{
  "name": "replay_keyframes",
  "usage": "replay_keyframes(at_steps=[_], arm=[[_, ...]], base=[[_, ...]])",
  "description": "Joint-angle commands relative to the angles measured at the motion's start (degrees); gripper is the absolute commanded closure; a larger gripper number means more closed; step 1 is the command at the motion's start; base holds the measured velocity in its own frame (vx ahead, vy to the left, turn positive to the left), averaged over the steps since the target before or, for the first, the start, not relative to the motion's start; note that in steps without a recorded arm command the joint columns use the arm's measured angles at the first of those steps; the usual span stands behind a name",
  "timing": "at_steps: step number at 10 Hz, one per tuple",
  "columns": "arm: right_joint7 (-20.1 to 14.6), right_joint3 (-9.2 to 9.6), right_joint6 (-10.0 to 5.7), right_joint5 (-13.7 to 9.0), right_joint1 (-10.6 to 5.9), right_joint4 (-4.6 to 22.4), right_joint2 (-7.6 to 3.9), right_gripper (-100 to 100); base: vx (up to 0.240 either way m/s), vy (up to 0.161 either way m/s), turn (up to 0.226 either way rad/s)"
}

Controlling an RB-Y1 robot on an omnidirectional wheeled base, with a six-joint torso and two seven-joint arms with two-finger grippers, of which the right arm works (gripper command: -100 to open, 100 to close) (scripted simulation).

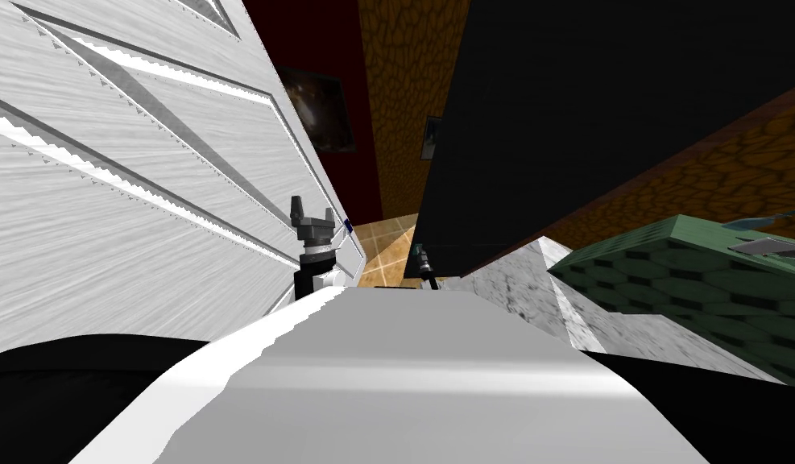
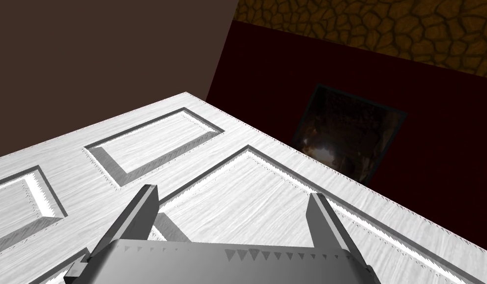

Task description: Push the door open

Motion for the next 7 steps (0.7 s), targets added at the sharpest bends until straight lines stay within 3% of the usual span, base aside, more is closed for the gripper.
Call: replay_keyframes(at_steps=[1,3,7], arm=[[0.0,-0.04,-0.09,0.0,0.01,0.0,-0.02,100],[0.3,-0.75,0.05,-0.3,-0.04,0.2,-0.49,100],[1.1,-2.55,0.06,-0.9,-0.35,0.4,-1.31,100]], base=[[-0.008,0.001,-0.003],[0.054,-0.007,-0.010],[0.175,-0.005,-0.045]])
